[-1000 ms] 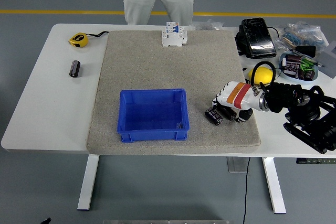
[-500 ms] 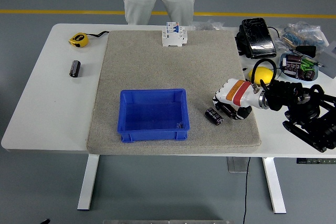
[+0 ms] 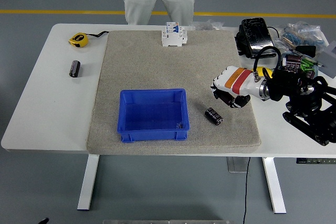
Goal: Pick up the battery,place it into the box
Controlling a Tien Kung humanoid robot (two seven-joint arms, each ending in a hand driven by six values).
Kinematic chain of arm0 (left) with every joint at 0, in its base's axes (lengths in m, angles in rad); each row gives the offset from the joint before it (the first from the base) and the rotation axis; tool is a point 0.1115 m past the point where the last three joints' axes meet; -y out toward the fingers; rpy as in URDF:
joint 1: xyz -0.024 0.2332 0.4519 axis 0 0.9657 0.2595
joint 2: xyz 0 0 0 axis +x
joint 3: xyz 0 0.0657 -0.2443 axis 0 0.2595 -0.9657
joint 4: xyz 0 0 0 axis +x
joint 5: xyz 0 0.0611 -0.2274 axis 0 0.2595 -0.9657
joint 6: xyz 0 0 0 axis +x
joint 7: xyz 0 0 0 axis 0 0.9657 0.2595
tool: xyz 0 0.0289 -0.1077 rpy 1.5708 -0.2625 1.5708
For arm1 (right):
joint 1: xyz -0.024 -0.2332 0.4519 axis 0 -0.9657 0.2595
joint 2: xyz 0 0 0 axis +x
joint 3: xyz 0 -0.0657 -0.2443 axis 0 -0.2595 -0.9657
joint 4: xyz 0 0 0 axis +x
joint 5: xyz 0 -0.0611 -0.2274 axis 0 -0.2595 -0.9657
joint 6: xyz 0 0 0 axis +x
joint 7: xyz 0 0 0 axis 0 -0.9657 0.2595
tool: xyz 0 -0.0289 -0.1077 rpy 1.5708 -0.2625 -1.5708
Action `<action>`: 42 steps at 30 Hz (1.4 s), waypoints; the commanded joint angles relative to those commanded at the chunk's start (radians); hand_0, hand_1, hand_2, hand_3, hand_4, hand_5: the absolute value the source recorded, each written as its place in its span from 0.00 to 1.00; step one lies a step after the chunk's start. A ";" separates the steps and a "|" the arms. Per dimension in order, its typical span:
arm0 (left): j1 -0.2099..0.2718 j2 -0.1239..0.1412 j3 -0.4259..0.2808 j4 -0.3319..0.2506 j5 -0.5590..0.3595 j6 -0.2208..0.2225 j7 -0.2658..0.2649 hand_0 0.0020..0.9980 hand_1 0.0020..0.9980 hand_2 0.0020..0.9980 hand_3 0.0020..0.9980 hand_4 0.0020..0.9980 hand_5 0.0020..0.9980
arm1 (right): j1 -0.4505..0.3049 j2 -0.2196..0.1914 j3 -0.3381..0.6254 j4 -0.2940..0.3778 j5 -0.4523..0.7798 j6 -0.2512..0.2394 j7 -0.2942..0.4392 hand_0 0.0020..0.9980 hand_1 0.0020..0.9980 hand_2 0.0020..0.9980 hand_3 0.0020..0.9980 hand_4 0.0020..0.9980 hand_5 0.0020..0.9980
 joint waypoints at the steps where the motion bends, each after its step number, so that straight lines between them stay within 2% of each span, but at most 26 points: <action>1: 0.000 0.000 0.000 0.000 0.000 0.000 0.000 0.71 0.66 0.77 0.72 0.74 0.55 | -0.001 -0.002 0.018 0.023 0.002 0.004 -0.005 0.53 0.48 0.49 0.47 0.65 0.02; 4: 0.001 0.000 0.000 0.000 0.000 0.000 0.000 0.71 0.65 0.77 0.72 0.74 0.55 | -0.010 -0.001 0.068 0.088 -0.005 0.026 -0.026 0.55 0.48 0.51 0.49 0.67 0.04; 8: 0.001 -0.003 -0.001 0.001 -0.002 0.002 -0.002 0.71 0.65 0.77 0.72 0.74 0.55 | -0.042 0.019 0.142 0.194 -0.023 0.094 -0.102 0.55 0.48 0.51 0.49 0.67 0.04; 9: 0.001 -0.003 -0.001 0.001 -0.002 0.002 -0.002 0.71 0.65 0.77 0.72 0.74 0.55 | -0.045 0.025 0.147 0.216 -0.025 0.102 -0.115 0.55 0.48 0.51 0.49 0.67 0.04; 10: 0.000 -0.003 0.000 0.000 -0.002 0.001 -0.002 0.71 0.65 0.77 0.72 0.74 0.55 | -0.046 0.030 0.148 0.234 -0.030 0.108 -0.126 0.58 0.52 0.57 0.54 0.73 0.10; 15: 0.000 -0.002 0.002 0.000 -0.004 0.000 -0.003 0.71 0.65 0.77 0.72 0.74 0.55 | -0.034 0.060 0.108 0.313 -0.050 0.168 -0.171 0.58 0.52 0.57 0.54 0.73 0.10; 16: -0.001 -0.002 0.002 0.000 -0.003 0.000 -0.003 0.71 0.65 0.77 0.72 0.74 0.55 | -0.029 0.068 0.092 0.328 -0.053 0.189 -0.178 0.62 0.62 0.70 0.76 0.94 0.23; 20: -0.003 -0.002 0.003 -0.001 -0.003 0.001 -0.004 0.71 0.65 0.77 0.72 0.74 0.55 | -0.012 0.093 0.036 0.349 -0.074 0.244 -0.188 0.62 0.62 0.70 0.76 0.94 0.23; 21: -0.004 -0.001 0.003 -0.001 -0.003 0.001 -0.004 0.71 0.65 0.77 0.72 0.74 0.55 | -0.008 0.098 0.023 0.349 -0.086 0.247 -0.185 0.62 0.62 0.70 0.76 0.94 0.23; 22: -0.004 -0.001 0.004 -0.001 -0.003 0.001 -0.004 0.71 0.65 0.77 0.72 0.74 0.56 | -0.005 0.103 0.010 0.348 -0.097 0.247 -0.181 0.71 0.71 0.81 0.88 1.00 0.23; 26: -0.005 0.000 0.001 0.000 0.000 0.003 -0.005 0.71 0.65 0.77 0.72 0.74 0.56 | 0.003 0.124 -0.018 0.334 -0.101 0.219 -0.176 0.71 0.71 0.81 0.88 1.00 0.23; 32: -0.008 0.002 -0.004 0.000 0.009 0.005 -0.004 0.71 0.64 0.76 0.72 0.74 0.55 | 0.015 0.137 -0.008 0.321 -0.085 0.181 -0.172 0.72 0.74 0.83 0.90 1.00 0.24; 38: -0.008 0.004 -0.006 0.001 0.014 0.008 -0.004 0.70 0.64 0.76 0.72 0.74 0.55 | 0.031 0.125 0.032 0.326 -0.076 0.172 -0.158 0.72 0.74 0.83 0.90 1.00 0.24; 42: -0.004 0.005 -0.011 0.002 0.016 0.010 -0.003 0.70 0.64 0.76 0.72 0.74 0.56 | 0.049 0.101 0.061 0.342 -0.082 0.193 -0.158 0.72 0.73 0.81 0.88 1.00 0.24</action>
